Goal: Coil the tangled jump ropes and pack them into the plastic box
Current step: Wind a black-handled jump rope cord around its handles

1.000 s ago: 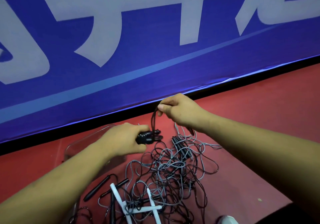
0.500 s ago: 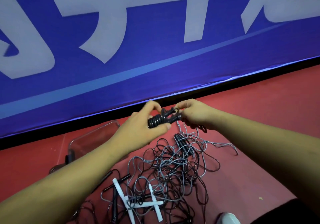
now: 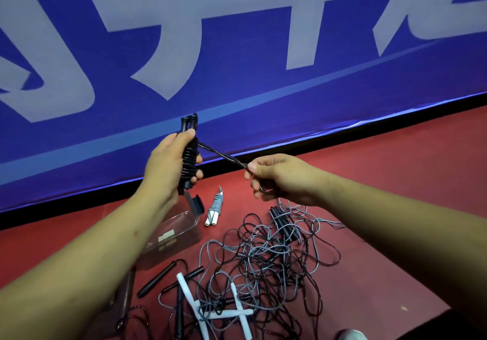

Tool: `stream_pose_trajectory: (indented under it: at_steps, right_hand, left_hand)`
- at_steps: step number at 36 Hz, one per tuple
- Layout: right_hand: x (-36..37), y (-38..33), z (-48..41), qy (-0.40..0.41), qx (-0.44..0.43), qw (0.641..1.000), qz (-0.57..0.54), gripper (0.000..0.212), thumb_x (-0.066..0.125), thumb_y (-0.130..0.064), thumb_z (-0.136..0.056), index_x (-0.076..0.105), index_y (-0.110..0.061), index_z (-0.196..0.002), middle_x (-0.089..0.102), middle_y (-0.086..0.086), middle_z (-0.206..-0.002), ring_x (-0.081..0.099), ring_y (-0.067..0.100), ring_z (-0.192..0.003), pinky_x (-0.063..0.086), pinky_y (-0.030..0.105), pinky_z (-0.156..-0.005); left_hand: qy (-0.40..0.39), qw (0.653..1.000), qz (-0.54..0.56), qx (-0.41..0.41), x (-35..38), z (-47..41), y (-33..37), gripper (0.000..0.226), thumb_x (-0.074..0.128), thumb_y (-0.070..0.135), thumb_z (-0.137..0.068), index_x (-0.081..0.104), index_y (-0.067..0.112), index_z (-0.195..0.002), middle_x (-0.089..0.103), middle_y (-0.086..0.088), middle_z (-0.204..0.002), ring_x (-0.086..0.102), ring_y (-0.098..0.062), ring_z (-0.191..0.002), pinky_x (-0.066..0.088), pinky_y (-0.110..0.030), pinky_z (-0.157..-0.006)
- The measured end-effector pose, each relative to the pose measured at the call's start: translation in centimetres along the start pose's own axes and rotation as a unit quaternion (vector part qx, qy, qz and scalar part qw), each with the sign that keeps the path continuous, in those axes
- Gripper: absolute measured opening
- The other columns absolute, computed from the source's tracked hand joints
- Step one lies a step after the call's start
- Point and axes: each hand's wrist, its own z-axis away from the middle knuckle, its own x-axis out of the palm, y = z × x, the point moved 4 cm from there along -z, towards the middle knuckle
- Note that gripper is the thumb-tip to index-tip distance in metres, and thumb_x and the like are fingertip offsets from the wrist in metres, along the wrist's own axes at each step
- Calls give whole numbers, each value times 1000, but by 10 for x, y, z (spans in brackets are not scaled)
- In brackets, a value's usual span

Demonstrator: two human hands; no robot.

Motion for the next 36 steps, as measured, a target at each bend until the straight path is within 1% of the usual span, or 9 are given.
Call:
stream_pose_trajectory:
  at_steps: [6, 8, 11, 13, 18, 21, 25, 31, 36]
  right_hand:
    - [-5, 1, 4, 38, 28, 998, -37, 27, 44, -15, -104, 67, -2, -100, 72, 13, -83, 73, 23, -77, 61, 34, -69]
    - [-3, 0, 4, 48, 40, 995, -74, 24, 43, -6, -103, 66, 1, -104, 72, 14, -79, 72, 23, -71, 61, 31, -62]
    - [-6, -2, 3, 66, 46, 992, -98, 31, 37, 9, -99, 65, 2, -109, 66, 12, -70, 55, 12, -47, 42, 20, -38]
    - [-8, -4, 3, 64, 37, 991, -111, 32, 38, 8, -98, 65, -4, -109, 60, 9, -66, 38, 9, -42, 27, 17, -37]
    - [-4, -9, 6, 36, 37, 994, -95, 14, 47, -17, -103, 59, -11, -105, 50, 6, -61, 27, 8, -43, 22, 17, -37]
    - [1, -11, 6, 27, 39, 996, -72, 36, 42, -46, -102, 53, -13, -105, 44, 2, -56, 27, 10, -44, 22, 18, -38]
    - [6, -18, 5, 15, 23, 997, -72, 52, 43, -64, -94, 56, -15, -104, 37, -2, -58, 25, 11, -48, 22, 20, -40]
    - [4, -14, -1, 54, -13, 996, -71, 12, 51, -24, -102, 54, -15, -94, 45, -1, -59, 30, 9, -51, 23, 19, -45]
    - [-7, -7, -5, 149, -5, 981, -124, 17, 48, -13, -103, 51, -14, -86, 51, 5, -63, 35, 10, -49, 31, 18, -42]
  left_hand:
    - [-15, 1000, -20, 2, -5, 0, -6, 23, 60, 41, -93, 53, 23, -81, 60, -3, -64, 53, -24, -50, 34, -25, -44]
    - [-20, 1000, -22, 5, -4, -1, -5, 23, 61, 42, -93, 54, 25, -80, 60, -4, -65, 53, -24, -51, 34, -26, -46]
    - [-27, 999, -16, 7, -5, -2, -4, 23, 63, 42, -92, 55, 28, -76, 61, -4, -68, 55, -25, -53, 35, -29, -50]
    - [-28, 1000, -8, 7, -7, -4, -5, 19, 64, 41, -92, 57, 28, -80, 63, -3, -69, 56, -25, -53, 37, -30, -51]
    - [-22, 1000, 13, -11, -11, -7, -8, 15, 63, 38, -94, 59, 24, -97, 65, -7, -78, 65, -27, -59, 43, -25, -45]
    - [-16, 999, 39, -28, -12, -9, -10, 15, 61, 36, -96, 57, 22, -98, 63, -9, -79, 68, -29, -61, 44, -25, -45]
    - [2, 994, 92, -54, -15, -11, -12, 16, 63, 36, -95, 55, 22, -94, 62, -7, -75, 68, -28, -58, 46, -23, -44]
    - [21, 990, 128, -53, -19, -12, -8, 18, 64, 36, -94, 56, 20, -97, 61, -6, -75, 65, -27, -56, 48, -24, -46]
    - [12, 992, 118, -40, -14, -13, -12, 17, 61, 36, -96, 55, 21, -96, 61, -8, -80, 66, -26, -57, 48, -26, -49]
